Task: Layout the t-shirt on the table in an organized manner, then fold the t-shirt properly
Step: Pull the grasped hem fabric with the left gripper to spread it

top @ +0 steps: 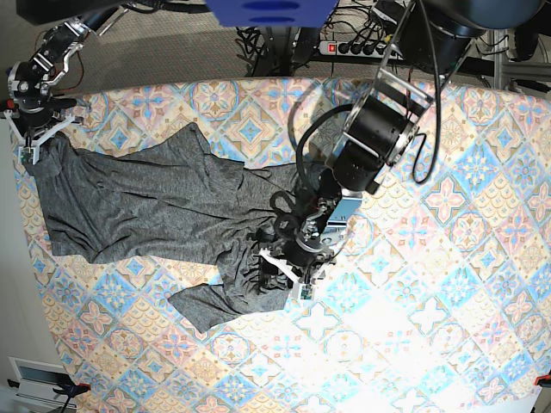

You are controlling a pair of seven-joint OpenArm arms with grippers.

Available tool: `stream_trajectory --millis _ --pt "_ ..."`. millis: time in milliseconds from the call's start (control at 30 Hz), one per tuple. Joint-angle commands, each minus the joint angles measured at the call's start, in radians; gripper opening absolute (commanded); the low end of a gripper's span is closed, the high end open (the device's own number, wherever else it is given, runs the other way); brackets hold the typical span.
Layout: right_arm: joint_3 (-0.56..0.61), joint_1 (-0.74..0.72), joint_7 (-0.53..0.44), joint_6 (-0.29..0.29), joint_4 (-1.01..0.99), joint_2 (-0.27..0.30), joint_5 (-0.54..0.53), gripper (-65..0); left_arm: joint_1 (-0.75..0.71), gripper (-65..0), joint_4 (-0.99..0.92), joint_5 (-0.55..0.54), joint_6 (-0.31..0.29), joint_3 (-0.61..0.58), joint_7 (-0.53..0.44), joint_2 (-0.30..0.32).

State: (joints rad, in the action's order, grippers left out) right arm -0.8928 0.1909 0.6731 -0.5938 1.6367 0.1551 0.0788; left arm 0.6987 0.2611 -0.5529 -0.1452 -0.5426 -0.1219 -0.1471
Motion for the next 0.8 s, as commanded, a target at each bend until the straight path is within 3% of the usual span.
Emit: stream_trajectory --millis 0,67,167,333,600,767 --pt "-0.006 -0.003 -0.020 0.005 0.021 0.021 -0.009 -65.0 0.031 -28.0 -0.009 0.031 -0.003 0.002 -0.011 -0.010" --pt "-0.006 -0.003 -0.020 0.005 0.021 0.021 -0.009 -65.0 0.034 -28.6 -0.030 0.107 -0.004 -0.009 -0.011 -0.010" --pt "-0.006 -0.003 -0.020 0.005 0.021 0.021 -0.009 -65.0 0.029 -34.7 -0.046 0.195 -0.043 -0.067 -0.015 -0.010" --pt "-0.006 -0.003 -0.017 0.005 0.021 0.021 -0.009 -65.0 0.011 -53.0 -0.047 0.158 -0.132 -0.081 -0.019 -0.010" --pt "-0.006 -0.003 -0.019 0.005 0.021 0.021 -0.009 -65.0 0.009 -56.9 -0.038 0.129 -0.138 -0.086 -0.012 -0.010" --pt "-0.006 -0.003 -0.019 0.005 0.021 0.021 -0.009 -65.0 -0.004 -57.1 0.132 0.123 -0.187 -0.086 0.031 -0.010"
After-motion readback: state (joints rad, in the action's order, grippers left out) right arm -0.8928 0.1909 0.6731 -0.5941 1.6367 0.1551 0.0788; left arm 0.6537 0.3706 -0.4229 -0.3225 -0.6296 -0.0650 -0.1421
